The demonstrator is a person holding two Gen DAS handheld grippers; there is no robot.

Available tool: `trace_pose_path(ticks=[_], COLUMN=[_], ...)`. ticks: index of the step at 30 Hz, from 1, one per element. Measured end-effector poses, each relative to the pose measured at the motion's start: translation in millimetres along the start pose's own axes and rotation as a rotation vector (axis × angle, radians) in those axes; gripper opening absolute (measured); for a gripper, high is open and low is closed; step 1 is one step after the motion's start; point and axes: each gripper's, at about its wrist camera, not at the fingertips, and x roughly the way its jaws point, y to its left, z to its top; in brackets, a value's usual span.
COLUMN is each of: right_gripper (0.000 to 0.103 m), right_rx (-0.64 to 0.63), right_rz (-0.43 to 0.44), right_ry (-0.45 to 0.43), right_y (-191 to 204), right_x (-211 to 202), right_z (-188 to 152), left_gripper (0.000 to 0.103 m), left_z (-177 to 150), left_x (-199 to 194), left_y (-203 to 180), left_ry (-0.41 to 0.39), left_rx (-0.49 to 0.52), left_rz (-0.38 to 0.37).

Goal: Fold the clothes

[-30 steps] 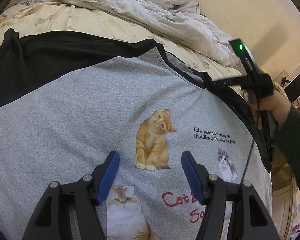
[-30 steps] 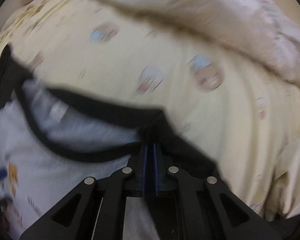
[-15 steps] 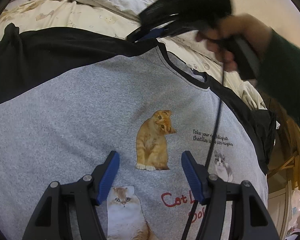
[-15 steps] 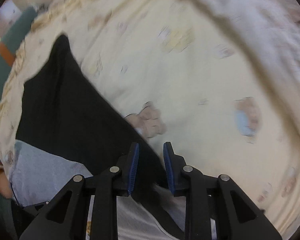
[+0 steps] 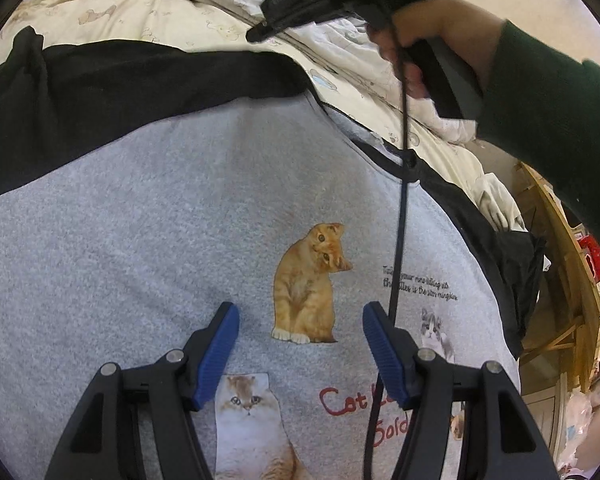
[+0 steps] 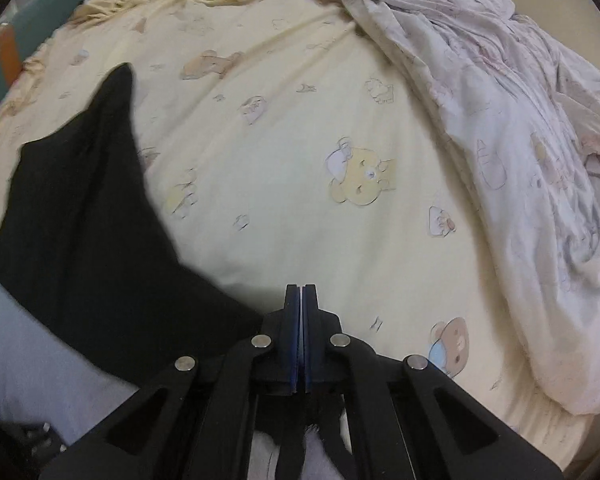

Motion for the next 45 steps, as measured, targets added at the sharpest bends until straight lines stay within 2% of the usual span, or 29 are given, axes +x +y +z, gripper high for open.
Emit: trace_pose_path(ticks=[3,7,10,13,15,17,19,21,23,25,28,29,30,31,33,35,37,38,40,41,43,45], right_gripper=[0.003,0.007,0.007,0.007,0.007,0.006,0.0,0.0,0.0,0.005,0.008,0.017,0.034,0.036,0.048,0.05,0.049,0.046,0.024,0.002,0.002,0.002], right_rx=[0.046,0.129,0.173,0.151,0.143,0.157,0.19,0.248,0.246,0.193,0.149,0.148,0.139,0.124,0.081,0.026,-0.034,-0.071,-0.173,-0.192,-0.162,-0.064], right_rz=[-0.06,0.024,0.089,0.159,0.216,0.185,0.144,0.08,0.043,0.016,0.02,0.051,0.091,0.102,0.11,0.129,0.159,0.161,0.097,0.083,0.02,-0.03], right_ry=[-0.02,0.016,0.018,-0.014,0.021,0.08,0.111,0.085,0.078,0.078,0.016,0.002,-0.002,0.008,0.036,0.068,0.099,0.108,0.086,0.065,0.007,-0.026], right_y=[-8,-19,-19,-6,4,5,1,-8,-5,8,21,24,29,34,47,63,78,86,104,108,104,88], right_x=[-2,-9,-29,-49,-35,-9,12,7,0,-10,-30,-33,-32,-27,-12,2,14,18,20,18,13,10], right_z=[10,3,-37,-65,-82,-88,-91,-85,-82,-75,-54,-47,-36,-28,-13,-8,-8,-8,-9,-8,1,13], left_gripper=[0.065,0.065,0.065,0.065,0.065,0.065,0.065,0.065,0.065,0.065,0.065,0.065,0.065,0.065,0.065,0.065,0.065,0.065,0.065,0.065,0.065,0.065], left_z=[0,1,1,1,1,0,0,0,0,1,1,2,3,3,3,3,3,3,4,4,3,4], left_x=[0,0,0,0,-1,-1,0,1,1,2,3,4,5,6,7,6,6,5,8,10,8,8], left_y=[0,2,3,4,4,3,1,1,1,2,2,2,2,2,3,3,4,4,4,5,8,10], left_ry=[0.0,0.003,0.007,0.007,0.006,0.003,-0.001,-0.002,-0.001,0.002,0.006,0.007,0.007,0.008,0.009,0.01,0.011,0.011,0.012,0.012,0.012,0.012], left_rx=[-0.002,-0.009,-0.02,-0.02,-0.019,-0.012,-0.003,-0.008,-0.009,-0.01,-0.012,-0.015,-0.019,-0.022,-0.025,-0.029,-0.032,-0.033,-0.035,-0.04,-0.047,-0.049], left_rz=[0.0,-0.008,-0.013,-0.011,-0.009,-0.003,0.002,0.003,0.003,0.001,-0.002,-0.005,-0.007,-0.009,-0.012,-0.015,-0.018,-0.019,-0.021,-0.023,-0.028,-0.03])
